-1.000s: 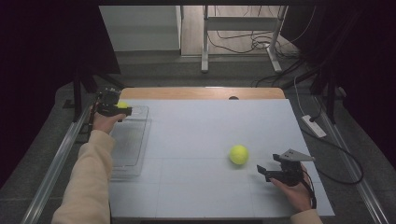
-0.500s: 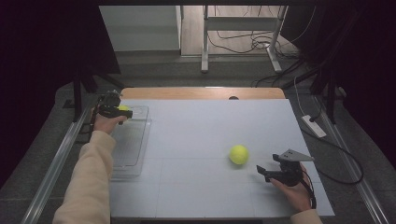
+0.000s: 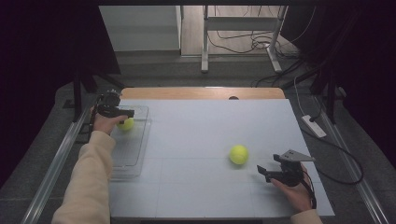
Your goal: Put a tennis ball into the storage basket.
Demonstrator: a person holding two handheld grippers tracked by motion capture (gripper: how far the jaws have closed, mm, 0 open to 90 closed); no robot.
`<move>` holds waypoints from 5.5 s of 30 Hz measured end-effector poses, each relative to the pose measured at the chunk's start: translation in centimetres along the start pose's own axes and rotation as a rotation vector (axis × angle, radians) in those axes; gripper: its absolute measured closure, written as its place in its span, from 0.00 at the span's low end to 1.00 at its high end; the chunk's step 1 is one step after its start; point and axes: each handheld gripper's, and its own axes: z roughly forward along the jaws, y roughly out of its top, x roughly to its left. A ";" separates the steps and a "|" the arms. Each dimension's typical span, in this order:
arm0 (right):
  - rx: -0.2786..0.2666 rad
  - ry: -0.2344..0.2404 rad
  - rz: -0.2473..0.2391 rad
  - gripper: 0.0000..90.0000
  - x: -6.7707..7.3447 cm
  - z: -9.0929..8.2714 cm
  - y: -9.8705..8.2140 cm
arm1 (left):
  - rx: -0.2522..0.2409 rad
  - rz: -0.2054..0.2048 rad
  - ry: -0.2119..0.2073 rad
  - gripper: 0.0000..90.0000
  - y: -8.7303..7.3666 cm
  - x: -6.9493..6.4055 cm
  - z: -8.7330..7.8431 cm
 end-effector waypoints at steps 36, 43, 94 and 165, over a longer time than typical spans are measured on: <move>-0.017 -0.001 0.007 0.16 -0.1 -0.5 0.0 | -0.192 0.139 -0.194 0.16 -2.1 -3.7 -5.7; -0.019 -0.008 0.006 0.16 -0.1 -0.6 0.0 | -0.221 0.135 -0.206 0.16 -2.6 -4.0 -6.3; -0.026 0.010 0.005 0.16 -0.2 -0.1 0.4 | -0.243 0.235 -0.371 0.16 -3.9 -9.9 -7.7; -0.023 0.007 0.007 0.16 0.0 -0.9 -0.1 | -0.221 0.446 -0.524 0.14 -3.7 -21.0 -6.5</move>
